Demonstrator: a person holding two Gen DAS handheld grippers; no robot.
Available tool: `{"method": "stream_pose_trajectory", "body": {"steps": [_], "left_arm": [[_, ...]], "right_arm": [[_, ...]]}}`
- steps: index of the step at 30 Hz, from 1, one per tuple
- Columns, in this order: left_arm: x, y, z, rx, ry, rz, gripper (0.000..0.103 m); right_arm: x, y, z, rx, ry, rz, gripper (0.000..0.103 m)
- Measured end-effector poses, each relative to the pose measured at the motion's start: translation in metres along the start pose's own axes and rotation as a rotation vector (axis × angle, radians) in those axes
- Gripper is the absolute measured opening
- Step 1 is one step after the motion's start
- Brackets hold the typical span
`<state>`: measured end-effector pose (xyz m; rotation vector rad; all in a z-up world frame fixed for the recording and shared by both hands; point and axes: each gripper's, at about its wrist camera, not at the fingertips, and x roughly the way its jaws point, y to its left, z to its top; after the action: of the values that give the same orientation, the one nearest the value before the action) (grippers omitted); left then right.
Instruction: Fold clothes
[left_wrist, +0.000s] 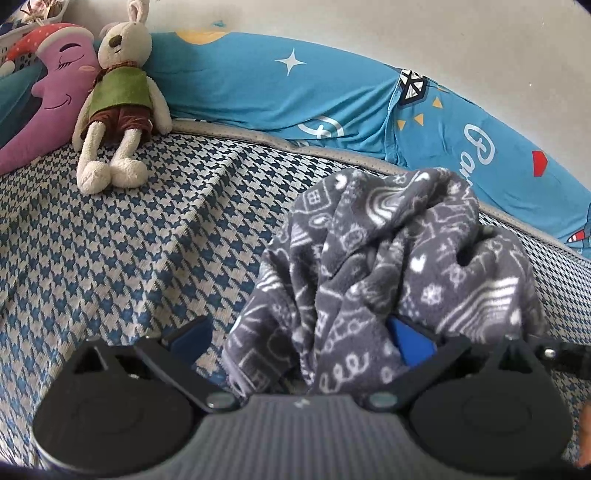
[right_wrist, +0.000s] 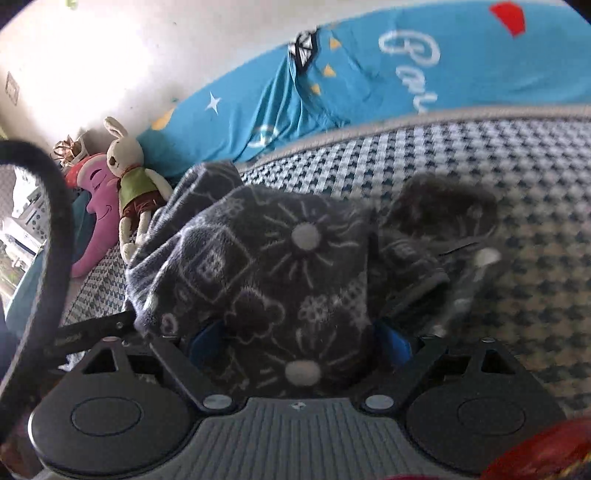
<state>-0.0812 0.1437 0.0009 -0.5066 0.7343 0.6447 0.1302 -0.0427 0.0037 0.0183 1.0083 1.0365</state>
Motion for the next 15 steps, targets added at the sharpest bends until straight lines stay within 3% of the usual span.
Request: {"method": "stream_pose_trajectory", "body": {"steps": [4,9,11,15], "left_arm": [[-0.007,0.002,-0.001,0.028,-0.017,-0.026,0.103],[-0.013,0.01,-0.01,0.004,-0.029,-0.042,0.103],[-0.01,0.012,-0.015,-0.047,-0.03,-0.045,0.103],[-0.009,0.006,-0.025,-0.132,-0.051,-0.04,0.103]], "right_arm": [[0.028,0.006,-0.005,0.025,0.045,-0.008,0.09],[0.037,0.021,-0.007,-0.027,0.026,-0.064,0.089],[0.037,0.026,-0.009,-0.055,0.014,-0.065,0.084],[0.03,0.036,-0.015,-0.109,-0.016,-0.064,0.064]]}}
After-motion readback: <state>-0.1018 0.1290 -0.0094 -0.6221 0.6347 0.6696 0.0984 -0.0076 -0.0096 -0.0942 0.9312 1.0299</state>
